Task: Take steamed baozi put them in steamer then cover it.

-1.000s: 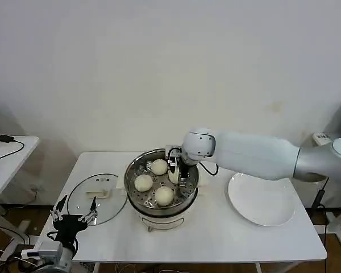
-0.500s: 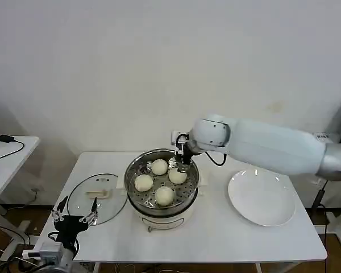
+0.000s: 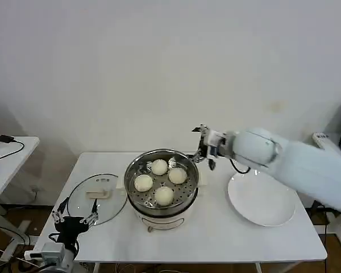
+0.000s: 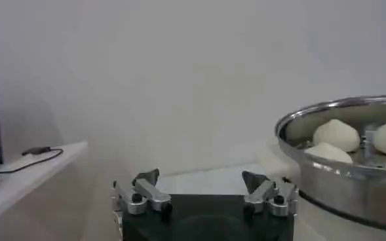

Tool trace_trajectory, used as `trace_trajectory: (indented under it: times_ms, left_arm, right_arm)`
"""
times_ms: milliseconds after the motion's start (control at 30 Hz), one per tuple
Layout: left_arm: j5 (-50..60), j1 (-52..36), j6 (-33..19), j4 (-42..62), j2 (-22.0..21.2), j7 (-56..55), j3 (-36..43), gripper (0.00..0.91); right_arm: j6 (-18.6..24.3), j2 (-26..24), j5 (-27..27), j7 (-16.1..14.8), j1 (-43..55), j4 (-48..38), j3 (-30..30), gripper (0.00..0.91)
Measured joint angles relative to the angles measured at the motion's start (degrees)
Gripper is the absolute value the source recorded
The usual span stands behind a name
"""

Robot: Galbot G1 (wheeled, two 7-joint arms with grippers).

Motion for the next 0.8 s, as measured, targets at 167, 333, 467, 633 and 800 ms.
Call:
trace_trajectory:
  times_ms: [167,333,467,633,800]
  left_arm:
    - [1.6,0.1,-1.1,1.2,0.3,0.5,-0.4,0.907]
    - [4.5,0.1,-1.5,2.7,0.6,0.9,-0.5,0.907]
    - [8.2,0.3,-2.2,4.0,1.1,1.4,-0.5,0.907]
    - [14.0,0.0,-3.4,6.1,1.9,2.1,-0.5,0.907]
    - [22.3,0.3,-4.4,8.8,2.4,2.8,-0.5,0.907]
  right_arm:
    - [6.2,0.2,-4.9,2.7,-19.1,2.8,19.1,0.907]
    - [12.8,5.8,-10.0,3.4,-37.9,4.7,38.0,0.907]
    - [18.8,12.7,-13.5,3.1,-52.7,5.3,53.2,0.907]
    - [26.0,21.2,-16.0,1.8,-68.1,4.7,69.1,0.907]
    - [32.0,28.0,-16.9,0.3,-80.1,3.9,80.9,0.907]
